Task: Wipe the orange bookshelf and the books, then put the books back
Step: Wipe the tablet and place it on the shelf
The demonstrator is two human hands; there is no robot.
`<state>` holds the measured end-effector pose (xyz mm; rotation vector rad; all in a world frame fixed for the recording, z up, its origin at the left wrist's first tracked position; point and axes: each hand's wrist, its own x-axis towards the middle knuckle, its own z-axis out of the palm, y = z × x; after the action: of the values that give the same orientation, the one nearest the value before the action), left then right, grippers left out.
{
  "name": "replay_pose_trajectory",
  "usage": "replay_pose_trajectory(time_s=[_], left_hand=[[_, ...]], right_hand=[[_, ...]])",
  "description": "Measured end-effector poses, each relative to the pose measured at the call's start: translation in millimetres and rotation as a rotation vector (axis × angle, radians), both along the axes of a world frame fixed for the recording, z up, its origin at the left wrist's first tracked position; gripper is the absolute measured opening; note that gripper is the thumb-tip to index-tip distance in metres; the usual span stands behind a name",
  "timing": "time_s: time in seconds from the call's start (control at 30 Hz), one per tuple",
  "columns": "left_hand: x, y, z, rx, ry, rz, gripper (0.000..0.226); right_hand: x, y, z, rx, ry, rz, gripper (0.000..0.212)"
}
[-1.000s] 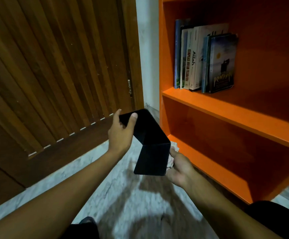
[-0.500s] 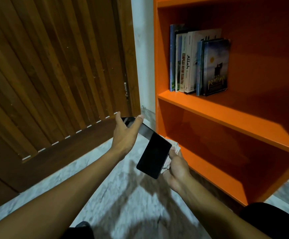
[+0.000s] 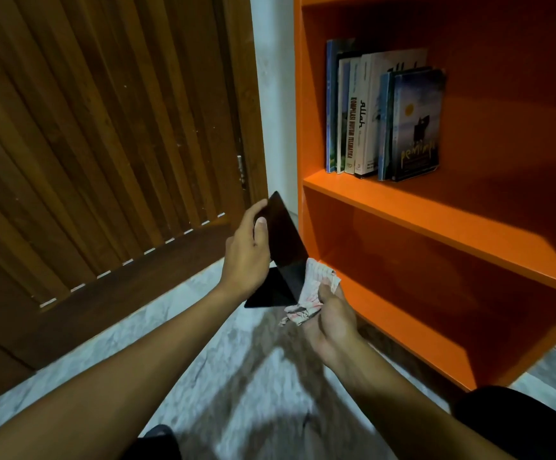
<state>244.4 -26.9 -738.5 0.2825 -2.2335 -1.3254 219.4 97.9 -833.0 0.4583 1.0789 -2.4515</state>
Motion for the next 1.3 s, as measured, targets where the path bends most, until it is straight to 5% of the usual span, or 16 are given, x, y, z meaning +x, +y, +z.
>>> replay_pose_trajectory(time_s=[0.43, 0.73, 0.9, 1.07, 1.3], left_hand=[[-3.2, -12.5, 11.7, 0.128, 0.055, 0.072, 0.026], [5.3, 22.6, -3.5, 0.114, -0.112, -0.217, 0.026], [-4.5, 11.1, -5.8, 0.225, -0.111, -0.08, 0.025], [-11.0, -18.2, -4.1, 0.396, -0.103, 0.075, 0.025], [-7.5, -51.5, 4.9, 0.361, -0.068, 0.179, 0.024]], right_hand=[[-11.0, 25.4, 30.5, 0.139, 0.056, -0.131, 0.035], [2.6, 5.8, 40.5, 0.584, 0.683, -0.081, 0.031], [15.9, 6.4, 18.9, 0.878, 1.06, 0.096, 0.064], [23.9, 11.9, -5.1, 0.905, 1.232, 0.239, 0.056], [25.0, 27.7, -14.1, 0.957, 1.324, 0.433, 0.046]])
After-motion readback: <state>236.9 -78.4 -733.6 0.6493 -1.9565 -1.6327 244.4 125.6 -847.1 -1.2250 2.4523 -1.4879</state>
